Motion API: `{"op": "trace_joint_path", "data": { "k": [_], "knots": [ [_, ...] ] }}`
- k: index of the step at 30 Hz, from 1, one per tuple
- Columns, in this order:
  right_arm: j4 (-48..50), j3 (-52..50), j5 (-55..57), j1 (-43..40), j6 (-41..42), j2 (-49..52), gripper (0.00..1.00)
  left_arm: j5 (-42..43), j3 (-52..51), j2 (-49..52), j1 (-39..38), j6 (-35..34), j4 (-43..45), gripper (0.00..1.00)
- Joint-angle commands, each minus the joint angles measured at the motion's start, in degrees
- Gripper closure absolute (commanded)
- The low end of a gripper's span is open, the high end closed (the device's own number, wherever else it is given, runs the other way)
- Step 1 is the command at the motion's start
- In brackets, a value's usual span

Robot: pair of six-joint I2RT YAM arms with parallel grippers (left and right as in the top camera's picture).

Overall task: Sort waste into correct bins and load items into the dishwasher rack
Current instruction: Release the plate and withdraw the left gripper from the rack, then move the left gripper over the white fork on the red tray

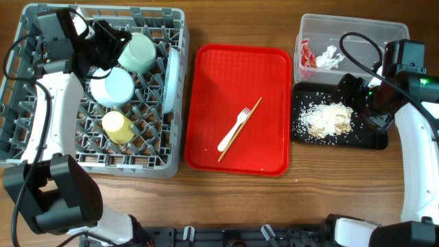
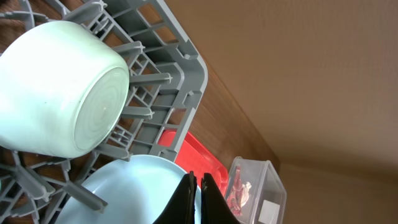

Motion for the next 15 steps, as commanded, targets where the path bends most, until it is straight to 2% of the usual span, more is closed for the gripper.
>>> {"op": "trace_joint_path", "data": {
  "k": [1, 3, 4, 5, 6, 9, 12, 15],
  "knots": [
    [-0.1, 0.7, 0.0, -0.1, -0.2, -0.7, 0.0, -0.3, 0.9, 0.2, 0.5, -0.5, 0.0, 0.96],
    [-0.1, 0.7, 0.0, -0.1, -0.2, -0.7, 0.0, 0.6, 0.9, 0.2, 0.5, 0.0, 1.0, 0.96],
    [-0.1, 0.7, 0.0, -0.1, -0.2, -0.7, 0.0, 3.0, 0.9, 0.0, 0.4, 2.1, 2.2, 0.78],
    [-0.1, 0.7, 0.0, -0.1, -0.2, -0.7, 0.0, 6.4, 0.9, -0.6, 0.1, 6.1, 3.9, 0.49],
    [-0.1, 0.7, 0.0, -0.1, -0.2, -0.7, 0.0, 6.4, 0.9, -1.3, -0.3, 7.7, 4.2, 0.4],
    [-0.1, 0.7, 0.0, -0.1, -0.2, -0.7, 0.0, 5.2, 0.9, -4.3, -2.3, 11.7, 4.1, 0.39],
    [-0.2, 0.7, 0.0, -0.1, -0.2, -0.7, 0.0, 2.9, 0.9, -8.1, -5.5, 14.4, 1.3, 0.6],
    [-0.1, 0.7, 0.0, -0.1, -0.3, -0.7, 0.0, 0.0, 0.9, -10.6, -9.5, 18.0, -4.3, 0.64]
  ]
}}
